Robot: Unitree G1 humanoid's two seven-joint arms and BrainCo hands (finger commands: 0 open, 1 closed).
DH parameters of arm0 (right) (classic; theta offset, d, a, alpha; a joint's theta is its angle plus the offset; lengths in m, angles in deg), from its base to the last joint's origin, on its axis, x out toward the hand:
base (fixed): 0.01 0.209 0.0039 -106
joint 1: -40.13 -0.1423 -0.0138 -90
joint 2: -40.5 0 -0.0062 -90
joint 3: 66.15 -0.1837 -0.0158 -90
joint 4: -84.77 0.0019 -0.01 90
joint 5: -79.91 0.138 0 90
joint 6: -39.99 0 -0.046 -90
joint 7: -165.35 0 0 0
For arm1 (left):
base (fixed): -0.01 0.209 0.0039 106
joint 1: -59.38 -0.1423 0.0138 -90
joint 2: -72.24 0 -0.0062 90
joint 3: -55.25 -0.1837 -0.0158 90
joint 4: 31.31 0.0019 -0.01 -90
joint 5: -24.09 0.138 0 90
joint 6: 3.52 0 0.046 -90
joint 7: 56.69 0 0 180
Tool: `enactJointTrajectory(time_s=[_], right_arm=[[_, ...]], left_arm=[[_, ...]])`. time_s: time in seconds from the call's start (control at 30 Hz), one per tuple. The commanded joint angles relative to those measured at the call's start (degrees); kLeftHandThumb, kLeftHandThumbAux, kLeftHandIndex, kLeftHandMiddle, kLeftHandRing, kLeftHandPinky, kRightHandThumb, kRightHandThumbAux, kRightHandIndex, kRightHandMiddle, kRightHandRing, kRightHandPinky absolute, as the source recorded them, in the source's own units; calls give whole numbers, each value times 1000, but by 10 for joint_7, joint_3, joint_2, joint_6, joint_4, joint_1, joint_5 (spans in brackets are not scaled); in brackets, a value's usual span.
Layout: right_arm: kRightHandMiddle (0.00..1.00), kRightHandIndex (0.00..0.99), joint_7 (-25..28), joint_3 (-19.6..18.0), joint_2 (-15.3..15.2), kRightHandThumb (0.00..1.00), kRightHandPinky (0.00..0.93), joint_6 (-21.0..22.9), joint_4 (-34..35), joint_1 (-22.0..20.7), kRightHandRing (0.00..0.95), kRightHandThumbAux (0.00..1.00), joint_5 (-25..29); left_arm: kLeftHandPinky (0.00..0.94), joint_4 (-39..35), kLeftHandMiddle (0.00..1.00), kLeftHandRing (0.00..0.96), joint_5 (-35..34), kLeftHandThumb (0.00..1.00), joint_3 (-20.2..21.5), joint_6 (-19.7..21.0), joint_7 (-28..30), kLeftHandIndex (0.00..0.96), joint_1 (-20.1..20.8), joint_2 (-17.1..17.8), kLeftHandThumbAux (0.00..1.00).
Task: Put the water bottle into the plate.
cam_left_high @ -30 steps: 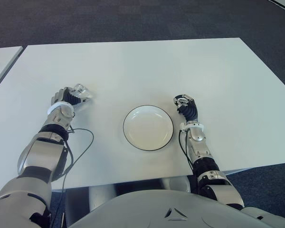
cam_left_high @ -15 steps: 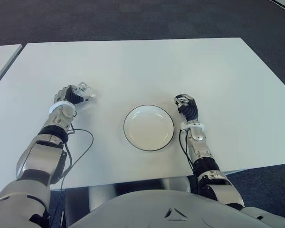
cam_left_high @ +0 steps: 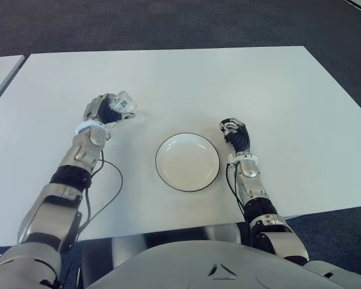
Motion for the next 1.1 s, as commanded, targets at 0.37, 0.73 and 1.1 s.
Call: enactJointTrajectory(time_s=[0.37,0.73,1.1], right_arm=[[806,439,4,3,-6,702,785,18,-59,9,788,729,-4],[809,438,4,2,-5,702,785,5,-69,5,789,729,-2],[810,438,8,2,-7,702,789,-1,-73,3,792,730,-2]], left_arm=[[783,-224,857,843,37,750,9,-11,25,442,-68,10,699],[753,-313,853,840,68,750,-24,-26,53,443,-90,-11,698],[778,-365,847,838,115,750,-67,-61,74,443,-112,-30,697]])
